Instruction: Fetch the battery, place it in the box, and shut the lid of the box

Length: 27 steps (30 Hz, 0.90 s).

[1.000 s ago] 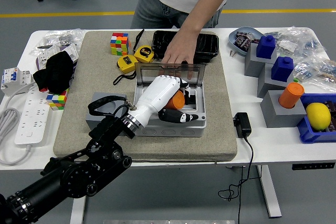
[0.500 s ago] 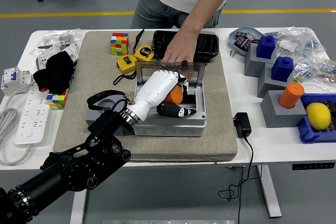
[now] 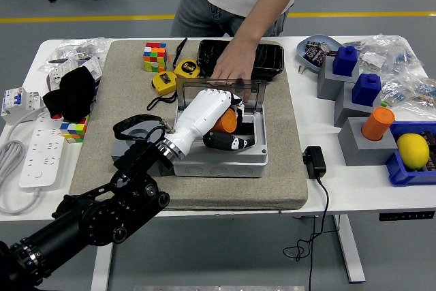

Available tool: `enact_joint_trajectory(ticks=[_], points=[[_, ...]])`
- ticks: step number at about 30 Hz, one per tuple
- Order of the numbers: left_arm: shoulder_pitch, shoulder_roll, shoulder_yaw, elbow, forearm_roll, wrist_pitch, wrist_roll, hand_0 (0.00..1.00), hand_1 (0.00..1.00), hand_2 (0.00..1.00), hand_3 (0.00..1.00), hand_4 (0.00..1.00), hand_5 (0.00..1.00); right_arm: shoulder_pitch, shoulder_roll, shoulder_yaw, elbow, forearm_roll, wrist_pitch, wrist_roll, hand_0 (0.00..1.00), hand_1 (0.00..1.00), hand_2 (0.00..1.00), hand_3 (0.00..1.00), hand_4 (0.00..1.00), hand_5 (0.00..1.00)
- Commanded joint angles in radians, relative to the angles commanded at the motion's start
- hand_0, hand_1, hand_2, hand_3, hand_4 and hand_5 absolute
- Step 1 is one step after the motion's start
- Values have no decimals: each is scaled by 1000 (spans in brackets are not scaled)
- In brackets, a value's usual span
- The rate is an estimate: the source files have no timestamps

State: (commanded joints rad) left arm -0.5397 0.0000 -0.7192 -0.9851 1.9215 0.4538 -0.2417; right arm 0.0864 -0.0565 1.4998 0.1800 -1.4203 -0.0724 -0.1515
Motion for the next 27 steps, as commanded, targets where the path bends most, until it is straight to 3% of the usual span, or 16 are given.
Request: enact_joint_trajectory(ticks=[4, 5, 11, 22, 23, 27], points=[[2, 0, -4, 0, 8, -8, 0, 92, 2, 16, 9, 998, 312, 0, 0, 0, 0, 0, 0, 1, 719, 648, 664, 682, 998, 892], [2, 0, -5, 0, 9, -8, 0, 128, 28, 64, 46, 998, 317, 0, 1, 0, 0, 0, 0, 1, 720, 648, 664, 681, 998, 889], [1, 0, -11, -4, 17, -12, -1, 147, 51, 100, 79, 998, 321, 0, 0, -1, 0, 1, 0, 1, 719, 648, 664, 680, 998, 888], [3, 0, -11, -3, 24, -26, 0, 186, 73, 119, 97, 998, 323, 0, -1, -3, 0, 1, 0, -1, 719, 648, 664, 680, 998, 887], [4, 0, -12, -3, 26, -31, 1, 227, 186, 243, 249, 998, 350, -1, -1, -3, 0, 1, 0, -1, 719, 648, 664, 679, 998, 886], [4, 0, -14, -1, 36, -48, 6, 227, 186, 243, 249, 998, 350, 0, -2, -4, 0, 2, 0, 0, 719, 648, 664, 679, 998, 886]])
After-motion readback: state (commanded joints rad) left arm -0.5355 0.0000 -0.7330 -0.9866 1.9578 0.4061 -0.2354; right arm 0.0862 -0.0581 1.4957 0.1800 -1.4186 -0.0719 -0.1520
